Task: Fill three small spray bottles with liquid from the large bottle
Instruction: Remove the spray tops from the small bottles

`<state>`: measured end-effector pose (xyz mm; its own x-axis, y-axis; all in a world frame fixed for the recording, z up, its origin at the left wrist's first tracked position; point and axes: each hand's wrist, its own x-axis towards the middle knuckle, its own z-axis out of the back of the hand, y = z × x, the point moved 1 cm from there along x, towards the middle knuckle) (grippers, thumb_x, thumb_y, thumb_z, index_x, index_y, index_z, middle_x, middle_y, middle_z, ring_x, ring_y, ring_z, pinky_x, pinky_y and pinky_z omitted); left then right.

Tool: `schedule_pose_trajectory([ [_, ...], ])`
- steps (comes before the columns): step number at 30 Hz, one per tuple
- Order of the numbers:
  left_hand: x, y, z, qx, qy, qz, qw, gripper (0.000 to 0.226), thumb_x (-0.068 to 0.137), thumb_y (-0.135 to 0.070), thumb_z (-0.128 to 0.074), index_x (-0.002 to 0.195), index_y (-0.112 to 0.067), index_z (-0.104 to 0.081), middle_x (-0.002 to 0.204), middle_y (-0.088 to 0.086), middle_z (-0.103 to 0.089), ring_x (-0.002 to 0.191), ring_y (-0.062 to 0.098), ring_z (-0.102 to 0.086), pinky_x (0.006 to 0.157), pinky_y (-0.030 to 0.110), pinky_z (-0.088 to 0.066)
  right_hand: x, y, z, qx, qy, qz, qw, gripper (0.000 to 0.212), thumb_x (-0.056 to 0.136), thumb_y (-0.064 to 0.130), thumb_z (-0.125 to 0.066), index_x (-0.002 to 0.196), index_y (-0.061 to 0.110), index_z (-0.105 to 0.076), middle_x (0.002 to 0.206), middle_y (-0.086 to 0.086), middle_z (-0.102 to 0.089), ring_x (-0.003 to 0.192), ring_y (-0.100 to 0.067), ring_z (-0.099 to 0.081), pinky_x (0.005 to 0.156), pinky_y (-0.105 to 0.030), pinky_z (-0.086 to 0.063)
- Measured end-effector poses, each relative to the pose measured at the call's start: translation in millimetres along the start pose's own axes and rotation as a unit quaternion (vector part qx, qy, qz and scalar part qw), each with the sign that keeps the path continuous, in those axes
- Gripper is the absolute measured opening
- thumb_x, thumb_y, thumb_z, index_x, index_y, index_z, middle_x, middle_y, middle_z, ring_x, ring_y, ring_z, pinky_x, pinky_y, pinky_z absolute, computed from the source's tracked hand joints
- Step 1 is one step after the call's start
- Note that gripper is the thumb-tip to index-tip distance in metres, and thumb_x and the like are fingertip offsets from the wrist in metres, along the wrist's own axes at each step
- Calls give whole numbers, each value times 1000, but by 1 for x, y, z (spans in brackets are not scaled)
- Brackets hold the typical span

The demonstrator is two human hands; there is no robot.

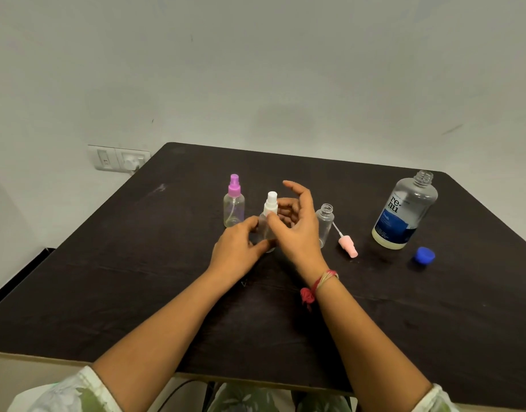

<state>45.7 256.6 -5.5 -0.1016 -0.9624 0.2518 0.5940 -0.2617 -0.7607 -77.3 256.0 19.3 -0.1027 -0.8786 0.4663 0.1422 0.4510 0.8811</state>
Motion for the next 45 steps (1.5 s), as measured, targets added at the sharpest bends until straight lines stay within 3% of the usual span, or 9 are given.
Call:
schedule_pose_trajectory([
  [5, 0, 0, 0, 9, -6, -1, 1000, 32, 83, -33, -65, 114, -25, -60, 76, -13, -59, 61, 4, -52, 61, 33, -46, -3, 0, -5, -25, 39, 13, 999, 62, 80, 14, -66, 136, 27, -43, 111, 3, -62, 104, -11, -61, 93, -35, -51],
  [11, 1, 1, 0, 20, -8, -2, 1000, 36, 81, -36, -66, 116, -27, -60, 78, -16, -57, 64, 3, -52, 64, 33, -48, 0, -2, -3, -15, 4, 15, 1000, 55, 78, 9, -68, 125, 27, -46, 92, 4, -57, 86, -16, -62, 81, -38, -55],
  [19, 1, 0, 1, 7, -3, -6, 1000, 35, 82, -35, -67, 114, -25, -60, 84, -13, -61, 65, 5, -55, 67, 37, -51, 0, -3, -3, -3, 25, 8, 1000, 59, 81, 13, -65, 135, 26, -45, 115, 4, -61, 100, -14, -63, 90, -36, -53],
  [23, 2, 0, 1, 16, -3, -7, 1000, 35, 82, -33, -66, 116, -25, -60, 83, -11, -61, 66, 7, -55, 68, 39, -53, 1, -5, -5, -15, -5, 26, 1000, 55, 79, 10, -70, 126, 28, -47, 102, -1, -56, 92, -18, -64, 83, -41, -55],
  [28, 1, 2, 1, 14, -3, 2, 1000, 25, 82, -34, -67, 104, -24, -60, 77, -13, -59, 65, 6, -54, 63, 32, -47, -1, -2, -4, 10, 10, 10, 1000, 63, 78, 8, -58, 137, 24, -39, 100, -4, -62, 87, -11, -63, 79, -24, -52],
  [32, 0, 2, 2, 20, -3, -1, 1000, 33, 82, -34, -66, 113, -24, -60, 84, -12, -60, 64, 5, -54, 65, 34, -49, -1, -1, -7, -6, 12, 15, 1000, 66, 80, 15, -67, 138, 30, -38, 113, 2, -58, 94, -16, -65, 84, -36, -56],
  [35, 1, 1, 2, 17, 1, -2, 1000, 35, 82, -34, -65, 115, -23, -60, 83, -12, -61, 65, 8, -57, 67, 40, -53, -1, -3, -7, -21, -8, 21, 1000, 61, 78, 17, -71, 129, 33, -43, 103, 1, -55, 92, -22, -64, 82, -44, -56],
  [41, 1, 2, 1, 17, -1, 2, 1000, 28, 82, -36, -67, 107, -25, -60, 84, -12, -62, 64, 6, -56, 63, 34, -49, 0, -2, -5, -4, 20, 3, 1000, 65, 78, 14, -58, 139, 27, -38, 105, -1, -65, 92, -9, -64, 82, -25, -52],
  [45, 1, 2, 2, 19, -1, 2, 1000, 32, 83, -35, -65, 113, -27, -60, 87, -12, -63, 65, 4, -53, 66, 35, -49, -2, -1, -6, -16, 18, 14, 1000, 66, 81, 17, -68, 137, 33, -38, 114, 3, -57, 97, -15, -65, 87, -35, -55],
])
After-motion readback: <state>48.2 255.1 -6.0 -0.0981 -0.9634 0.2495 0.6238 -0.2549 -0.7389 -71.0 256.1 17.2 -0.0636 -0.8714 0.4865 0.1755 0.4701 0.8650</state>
